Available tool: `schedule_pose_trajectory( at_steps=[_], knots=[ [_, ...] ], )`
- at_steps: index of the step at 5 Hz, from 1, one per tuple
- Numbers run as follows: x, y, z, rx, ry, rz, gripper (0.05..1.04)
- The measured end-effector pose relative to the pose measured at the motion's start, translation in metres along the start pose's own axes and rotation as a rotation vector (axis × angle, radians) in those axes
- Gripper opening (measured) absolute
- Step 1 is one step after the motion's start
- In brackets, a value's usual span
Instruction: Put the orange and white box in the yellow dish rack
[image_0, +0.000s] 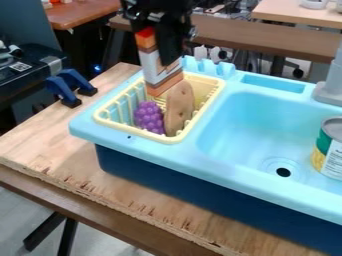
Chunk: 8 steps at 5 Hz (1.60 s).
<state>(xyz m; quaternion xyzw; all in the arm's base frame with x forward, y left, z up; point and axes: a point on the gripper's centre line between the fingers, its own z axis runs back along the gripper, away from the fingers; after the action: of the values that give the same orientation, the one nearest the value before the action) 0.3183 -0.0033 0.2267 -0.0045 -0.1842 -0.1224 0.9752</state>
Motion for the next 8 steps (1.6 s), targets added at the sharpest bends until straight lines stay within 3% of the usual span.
schedule_pose_trajectory(
  at_steps=[2, 5, 8],
  knots=[
    [0.009, 0.038, -0.012, 0.004, -0.001, 0.076, 0.421],
    [0.027, 0.067, -0.05, -0.027, 0.031, 0.164, 0.421],
    [0.054, 0.081, -0.083, -0.065, 0.117, 0.203, 0.421]
  ],
)
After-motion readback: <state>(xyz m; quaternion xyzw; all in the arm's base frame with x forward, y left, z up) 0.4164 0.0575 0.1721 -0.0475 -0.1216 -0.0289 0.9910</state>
